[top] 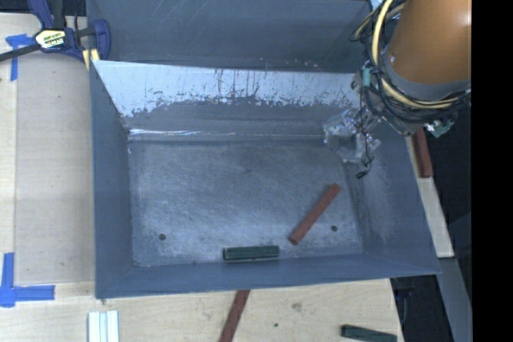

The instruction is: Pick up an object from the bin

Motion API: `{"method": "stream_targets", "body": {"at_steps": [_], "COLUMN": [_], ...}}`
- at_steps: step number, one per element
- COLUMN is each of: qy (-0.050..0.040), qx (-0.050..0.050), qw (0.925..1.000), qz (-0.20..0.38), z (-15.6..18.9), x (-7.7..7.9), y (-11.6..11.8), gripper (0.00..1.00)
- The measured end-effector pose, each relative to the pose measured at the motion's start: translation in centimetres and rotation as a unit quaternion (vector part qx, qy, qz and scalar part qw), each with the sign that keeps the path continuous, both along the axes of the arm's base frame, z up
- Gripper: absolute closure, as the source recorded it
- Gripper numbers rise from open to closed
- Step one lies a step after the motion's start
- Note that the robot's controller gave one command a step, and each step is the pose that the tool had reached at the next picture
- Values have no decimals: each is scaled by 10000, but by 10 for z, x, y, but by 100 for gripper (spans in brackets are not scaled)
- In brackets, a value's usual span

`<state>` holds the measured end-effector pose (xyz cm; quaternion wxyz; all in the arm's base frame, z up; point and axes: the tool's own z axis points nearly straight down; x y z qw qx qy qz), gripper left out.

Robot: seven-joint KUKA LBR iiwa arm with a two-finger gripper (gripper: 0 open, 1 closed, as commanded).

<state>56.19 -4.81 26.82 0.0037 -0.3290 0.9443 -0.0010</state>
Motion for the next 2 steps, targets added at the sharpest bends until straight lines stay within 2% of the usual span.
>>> {"method": "stream_targets", "body": {"at_steps": [1,2], "qy": [22,24], "qx": [2,2], "qw": [10000,10000], "qz": [-20,-27], "z": [-2,-2], "x": [-1,-1], "y": [-1,-1], "gripper": [0,0]}}
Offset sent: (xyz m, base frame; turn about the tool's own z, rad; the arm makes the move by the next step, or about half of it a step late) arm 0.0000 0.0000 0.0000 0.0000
